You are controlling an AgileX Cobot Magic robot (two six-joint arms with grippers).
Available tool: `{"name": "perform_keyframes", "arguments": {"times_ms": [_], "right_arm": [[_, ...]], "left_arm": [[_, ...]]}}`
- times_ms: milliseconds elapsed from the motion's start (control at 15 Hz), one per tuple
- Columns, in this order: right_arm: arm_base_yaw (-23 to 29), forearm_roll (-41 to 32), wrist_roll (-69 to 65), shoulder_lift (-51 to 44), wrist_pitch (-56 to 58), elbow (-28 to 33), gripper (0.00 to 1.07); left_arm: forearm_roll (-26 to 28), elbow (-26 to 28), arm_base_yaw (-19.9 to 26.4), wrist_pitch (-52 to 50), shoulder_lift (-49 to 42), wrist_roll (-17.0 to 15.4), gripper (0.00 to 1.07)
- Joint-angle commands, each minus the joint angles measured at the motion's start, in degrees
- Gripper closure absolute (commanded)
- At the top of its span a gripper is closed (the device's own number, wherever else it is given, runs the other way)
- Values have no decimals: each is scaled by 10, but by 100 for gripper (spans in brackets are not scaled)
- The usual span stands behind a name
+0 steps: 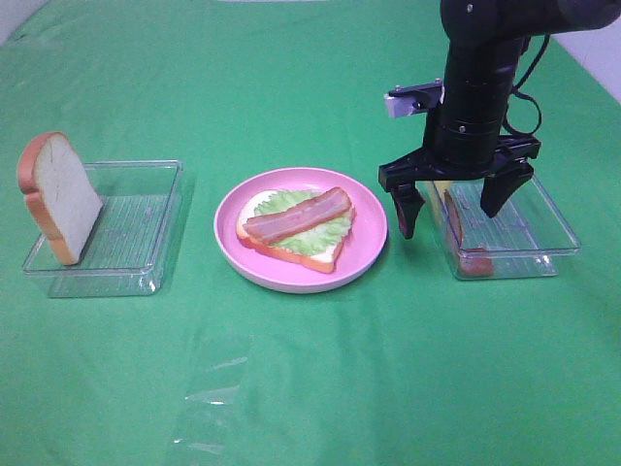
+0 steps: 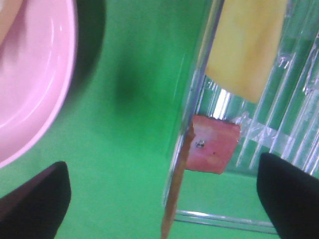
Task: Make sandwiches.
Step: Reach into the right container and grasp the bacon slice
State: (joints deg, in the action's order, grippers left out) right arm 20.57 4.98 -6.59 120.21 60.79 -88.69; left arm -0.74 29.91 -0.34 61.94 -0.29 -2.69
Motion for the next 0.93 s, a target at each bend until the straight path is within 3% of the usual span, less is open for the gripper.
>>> {"name": "perform_keyframes", "arguments": {"times_ms": [67, 133, 267, 400, 533, 600, 933], "right_arm": [[-1, -1, 7, 3, -6, 6, 11], [-1, 1, 7, 3, -1, 6, 12], [-1, 7, 7, 3, 2, 6, 30], [-1, 25, 5, 3, 2, 6, 62], [-1, 32, -1, 3, 7, 6, 102], [-1, 31, -1, 3, 9, 6, 107], [-1, 61, -1, -14, 33, 5, 107]], "left_arm": [[2, -2, 2, -3, -2, 0, 7], [2, -2, 2, -3, -2, 0, 7], [2, -2, 2, -3, -2, 0, 7], [2, -2, 2, -3, -2, 0, 7], [2, -2, 2, -3, -2, 0, 7], [2, -2, 2, -3, -2, 0, 7], [2, -2, 2, -3, -2, 0, 7]]}}
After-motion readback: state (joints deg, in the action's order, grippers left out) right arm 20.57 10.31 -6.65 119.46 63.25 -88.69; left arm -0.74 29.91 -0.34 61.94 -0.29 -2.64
